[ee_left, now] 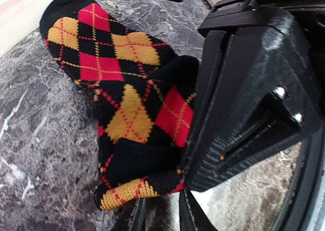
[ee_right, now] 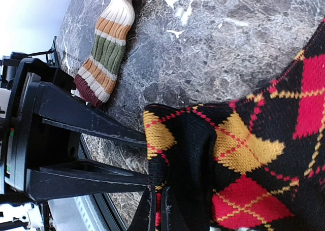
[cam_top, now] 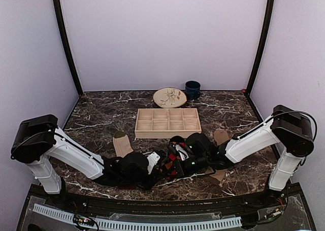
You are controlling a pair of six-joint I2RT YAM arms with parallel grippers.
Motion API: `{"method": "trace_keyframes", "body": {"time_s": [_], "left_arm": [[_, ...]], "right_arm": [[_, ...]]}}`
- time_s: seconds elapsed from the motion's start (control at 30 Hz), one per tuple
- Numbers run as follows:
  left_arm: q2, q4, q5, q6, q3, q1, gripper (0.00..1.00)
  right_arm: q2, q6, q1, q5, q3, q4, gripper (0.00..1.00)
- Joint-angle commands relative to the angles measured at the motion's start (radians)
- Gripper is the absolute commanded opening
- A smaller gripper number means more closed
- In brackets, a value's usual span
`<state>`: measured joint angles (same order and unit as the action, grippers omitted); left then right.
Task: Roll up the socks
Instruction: Roll the sock at the center of the board.
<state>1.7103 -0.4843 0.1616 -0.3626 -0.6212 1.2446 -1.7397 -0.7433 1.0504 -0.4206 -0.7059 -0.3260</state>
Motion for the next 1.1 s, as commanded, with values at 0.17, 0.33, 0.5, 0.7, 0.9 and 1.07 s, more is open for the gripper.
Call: {"method": "trace_keyframes", "body": {"time_s": [0.17,0.33,0.5,0.7,0.9,1.07], "left_arm": [[0.02,0.235,0.264,0.116,-0.055,0.006,0.26],[-0.003,0.224,0.277,0.119,-0.048,0.005,0.26],[-0.003,0.216,0.305,0.119,-0.048,0.003,0.28],[0.002,0.19,0.294,0.124,-0.048,-0.014,0.31],[0.028,0.191,0.265,0.146,-0.083,-0.029,0.31],[0.045,0.193,0.249,0.158,-0.108,-0.037,0.31]], "right_arm": [[-0.008,-0.022,-0.011,-0.016,0.031,-0.056,0.01],[0.001,-0.027,-0.013,-0.013,0.042,-0.063,0.01],[0.01,-0.038,-0.013,-0.02,0.055,-0.084,0.01],[0.012,-0.048,-0.013,-0.027,0.061,-0.089,0.01],[0.011,-0.051,-0.013,-0.029,0.058,-0.088,0.02],[0.003,-0.05,-0.018,-0.03,0.056,-0.087,0.02]]}}
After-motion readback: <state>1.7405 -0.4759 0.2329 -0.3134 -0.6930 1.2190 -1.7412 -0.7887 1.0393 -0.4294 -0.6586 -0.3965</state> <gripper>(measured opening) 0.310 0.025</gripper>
